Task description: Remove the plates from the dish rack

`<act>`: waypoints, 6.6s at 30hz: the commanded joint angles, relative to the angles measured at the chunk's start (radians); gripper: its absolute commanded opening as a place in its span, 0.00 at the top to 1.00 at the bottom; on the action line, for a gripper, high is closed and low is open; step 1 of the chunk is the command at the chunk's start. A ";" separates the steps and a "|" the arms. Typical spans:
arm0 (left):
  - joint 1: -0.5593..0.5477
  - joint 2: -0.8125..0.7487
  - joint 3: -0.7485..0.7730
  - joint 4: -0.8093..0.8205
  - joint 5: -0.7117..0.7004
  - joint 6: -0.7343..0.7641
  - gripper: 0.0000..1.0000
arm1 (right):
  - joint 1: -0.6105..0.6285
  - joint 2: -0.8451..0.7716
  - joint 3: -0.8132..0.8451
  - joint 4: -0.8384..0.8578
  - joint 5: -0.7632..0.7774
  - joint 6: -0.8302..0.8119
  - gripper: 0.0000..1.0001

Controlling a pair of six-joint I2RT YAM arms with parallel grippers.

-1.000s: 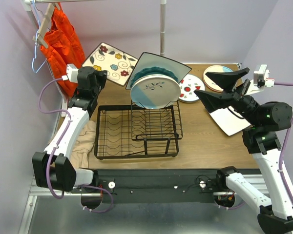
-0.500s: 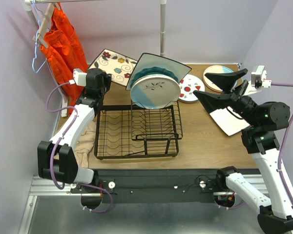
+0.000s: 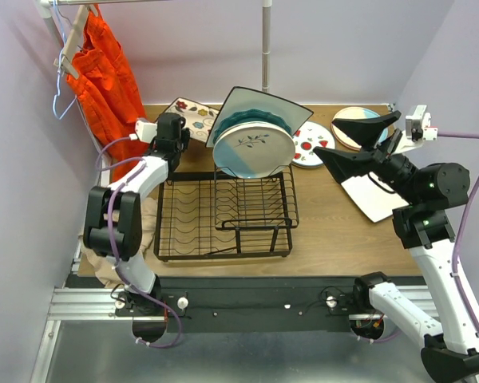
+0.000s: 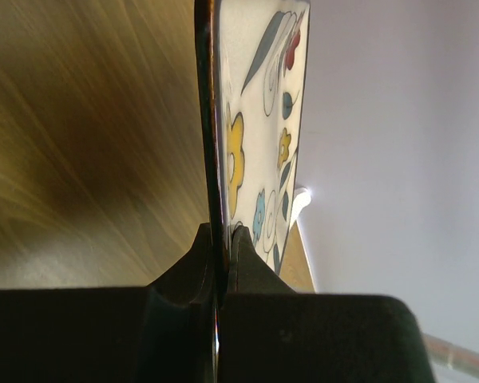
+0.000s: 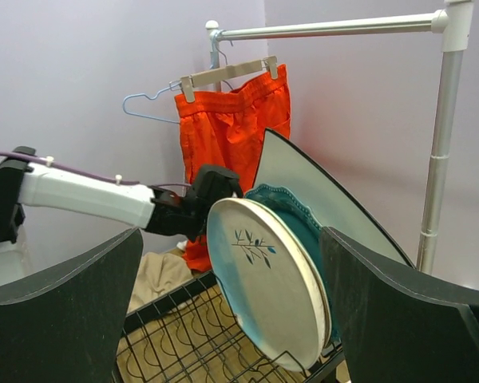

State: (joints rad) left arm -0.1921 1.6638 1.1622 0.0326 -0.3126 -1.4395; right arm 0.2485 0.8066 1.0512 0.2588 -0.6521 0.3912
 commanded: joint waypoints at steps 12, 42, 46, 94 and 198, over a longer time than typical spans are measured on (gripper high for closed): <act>0.031 0.335 0.234 0.426 0.196 -0.038 1.00 | -0.005 0.022 -0.028 -0.004 0.003 -0.037 0.00; 0.022 0.481 0.323 0.248 0.265 0.077 0.44 | -0.003 0.009 -0.042 -0.009 0.017 -0.049 0.00; 0.026 0.450 0.330 0.155 0.215 0.096 0.33 | -0.005 0.005 -0.040 -0.012 0.019 -0.051 0.00; 0.034 -0.677 -0.206 0.108 0.680 0.941 0.39 | -0.003 0.131 0.010 -0.243 -0.158 -0.078 0.02; -0.072 -0.612 -0.102 0.087 1.426 1.732 0.54 | 0.028 0.402 0.148 -0.322 -0.373 -0.742 0.43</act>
State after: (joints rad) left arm -0.2577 1.0676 1.0706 0.0898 1.0840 0.3027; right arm 0.2550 1.1927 1.1728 -0.0402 -1.0000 -0.3202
